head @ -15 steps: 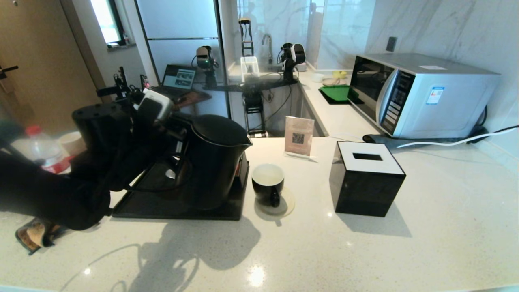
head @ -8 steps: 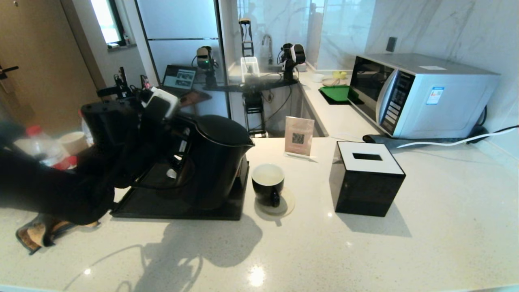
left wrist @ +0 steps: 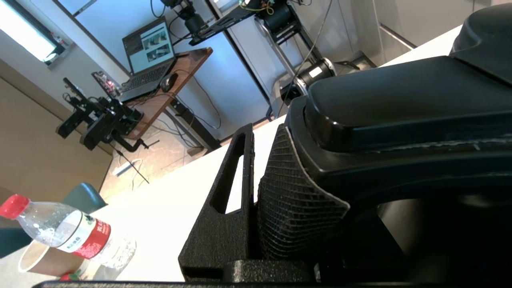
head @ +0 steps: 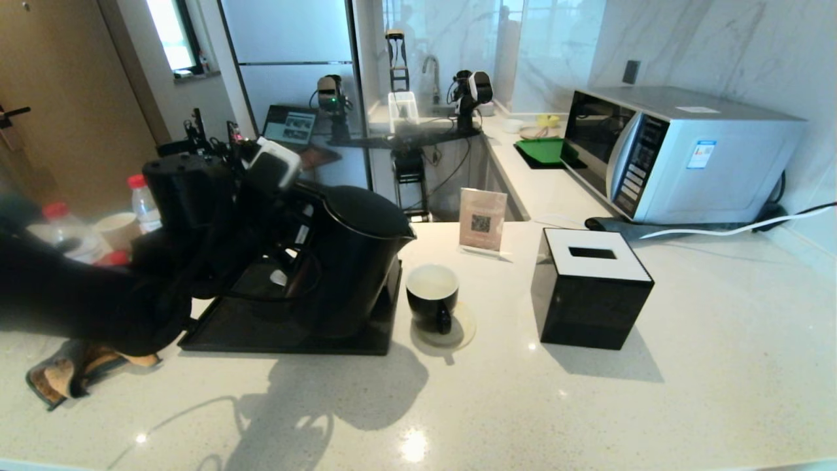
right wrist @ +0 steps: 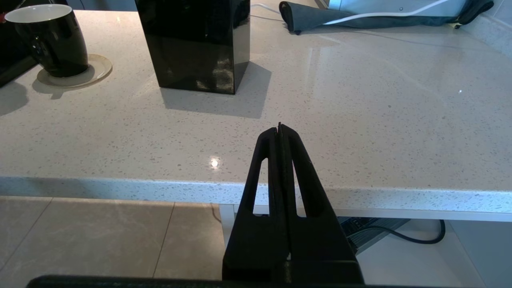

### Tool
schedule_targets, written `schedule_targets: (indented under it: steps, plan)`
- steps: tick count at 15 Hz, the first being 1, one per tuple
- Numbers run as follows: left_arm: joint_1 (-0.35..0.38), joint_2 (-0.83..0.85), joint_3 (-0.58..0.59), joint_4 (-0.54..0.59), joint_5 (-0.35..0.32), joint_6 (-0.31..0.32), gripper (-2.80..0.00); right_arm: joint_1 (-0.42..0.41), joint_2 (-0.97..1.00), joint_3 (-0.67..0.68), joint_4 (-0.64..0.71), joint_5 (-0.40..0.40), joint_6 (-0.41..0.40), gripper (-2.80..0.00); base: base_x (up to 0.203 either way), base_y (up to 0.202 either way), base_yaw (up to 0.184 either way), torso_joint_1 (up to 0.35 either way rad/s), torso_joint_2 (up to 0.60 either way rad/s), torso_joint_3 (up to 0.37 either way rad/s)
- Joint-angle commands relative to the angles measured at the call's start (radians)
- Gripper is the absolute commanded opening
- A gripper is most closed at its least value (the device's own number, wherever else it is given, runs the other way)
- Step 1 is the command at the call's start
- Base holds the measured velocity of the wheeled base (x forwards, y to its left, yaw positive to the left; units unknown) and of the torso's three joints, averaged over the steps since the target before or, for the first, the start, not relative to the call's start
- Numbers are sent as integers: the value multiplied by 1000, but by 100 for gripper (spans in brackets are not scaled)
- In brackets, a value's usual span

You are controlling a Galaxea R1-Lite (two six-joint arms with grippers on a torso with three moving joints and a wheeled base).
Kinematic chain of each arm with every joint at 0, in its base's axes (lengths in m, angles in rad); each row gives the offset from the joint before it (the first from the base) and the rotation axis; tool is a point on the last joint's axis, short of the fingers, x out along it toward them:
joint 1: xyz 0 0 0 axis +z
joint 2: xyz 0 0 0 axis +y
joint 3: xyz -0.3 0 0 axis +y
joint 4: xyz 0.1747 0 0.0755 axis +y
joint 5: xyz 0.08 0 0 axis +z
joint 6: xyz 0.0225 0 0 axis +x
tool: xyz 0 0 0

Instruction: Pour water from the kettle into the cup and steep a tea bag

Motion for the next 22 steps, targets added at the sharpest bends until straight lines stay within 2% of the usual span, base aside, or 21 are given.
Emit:
schedule_targets:
  steps: [1, 7, 13, 22]
  plan:
    - [-10, -3, -3, -5, 1, 3, -280, 0, 0, 0, 0, 0, 0, -280, 0, 0, 0, 0, 0, 0]
    - [-30, -31, -4, 0, 34, 13, -280, 0, 0, 0, 0, 0, 0, -280, 0, 0, 0, 0, 0, 0]
    - [-33, -60, 2, 1, 35, 13, -280, 0, 0, 0, 0, 0, 0, -280, 0, 0, 0, 0, 0, 0]
    - [-41, -146, 19, 134, 83, 15, -280, 0, 0, 0, 0, 0, 0, -280, 0, 0, 0, 0, 0, 0]
